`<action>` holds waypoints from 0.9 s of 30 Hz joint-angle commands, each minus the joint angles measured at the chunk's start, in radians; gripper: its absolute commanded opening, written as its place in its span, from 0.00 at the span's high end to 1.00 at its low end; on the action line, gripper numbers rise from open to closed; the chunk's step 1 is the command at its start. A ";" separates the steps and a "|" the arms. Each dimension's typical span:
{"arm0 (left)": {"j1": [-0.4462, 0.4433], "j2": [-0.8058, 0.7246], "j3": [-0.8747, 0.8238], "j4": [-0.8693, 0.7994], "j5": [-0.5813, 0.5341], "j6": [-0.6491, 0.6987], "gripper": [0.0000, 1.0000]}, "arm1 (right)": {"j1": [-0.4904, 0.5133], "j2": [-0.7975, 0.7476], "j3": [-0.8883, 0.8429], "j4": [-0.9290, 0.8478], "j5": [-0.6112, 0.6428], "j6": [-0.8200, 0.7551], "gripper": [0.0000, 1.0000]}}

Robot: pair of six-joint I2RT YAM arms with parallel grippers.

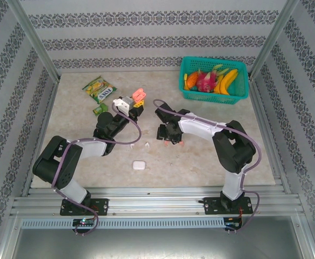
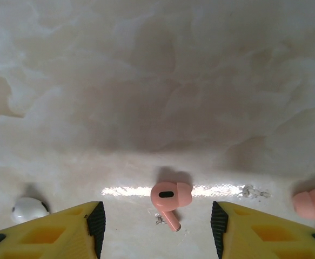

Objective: Insert wireless bluetooth earbuds into charging case

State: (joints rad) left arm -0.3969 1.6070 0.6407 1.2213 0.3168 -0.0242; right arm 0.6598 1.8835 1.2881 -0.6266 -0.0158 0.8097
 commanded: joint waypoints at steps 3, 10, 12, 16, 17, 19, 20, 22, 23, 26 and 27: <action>0.016 0.002 -0.001 0.093 0.024 -0.048 1.00 | 0.009 0.038 0.036 -0.038 0.028 -0.034 0.45; 0.017 -0.002 -0.001 0.089 0.043 -0.052 1.00 | 0.003 0.061 0.031 -0.024 0.016 -0.049 0.45; 0.016 -0.004 0.000 0.084 0.047 -0.053 1.00 | 0.002 0.067 0.028 -0.018 0.014 -0.050 0.45; 0.016 -0.005 0.001 0.079 0.057 -0.057 1.00 | -0.001 0.075 0.024 -0.012 0.014 -0.052 0.46; 0.017 -0.003 0.002 0.079 0.059 -0.057 1.00 | -0.002 0.077 0.023 -0.011 0.014 -0.052 0.46; 0.016 -0.003 0.003 0.078 0.060 -0.059 1.00 | -0.004 0.080 0.021 -0.008 0.010 -0.053 0.49; 0.016 -0.001 0.002 0.079 0.062 -0.060 1.00 | -0.005 0.083 0.020 -0.004 0.010 -0.052 0.50; 0.015 0.003 0.004 0.081 0.061 -0.064 1.00 | -0.005 0.086 0.020 -0.003 0.008 -0.051 0.51; 0.016 0.002 0.003 0.081 0.062 -0.065 1.00 | -0.006 0.088 0.020 -0.002 0.007 -0.050 0.51; 0.016 0.007 0.003 0.083 0.063 -0.065 1.00 | -0.006 0.091 0.019 0.000 0.012 -0.047 0.51; 0.016 0.007 0.003 0.082 0.064 -0.066 1.00 | -0.007 0.092 0.019 -0.001 0.013 -0.047 0.52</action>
State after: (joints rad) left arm -0.3904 1.6085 0.6407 1.2430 0.3622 -0.0692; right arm 0.6628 1.9514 1.2968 -0.6357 -0.0143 0.7712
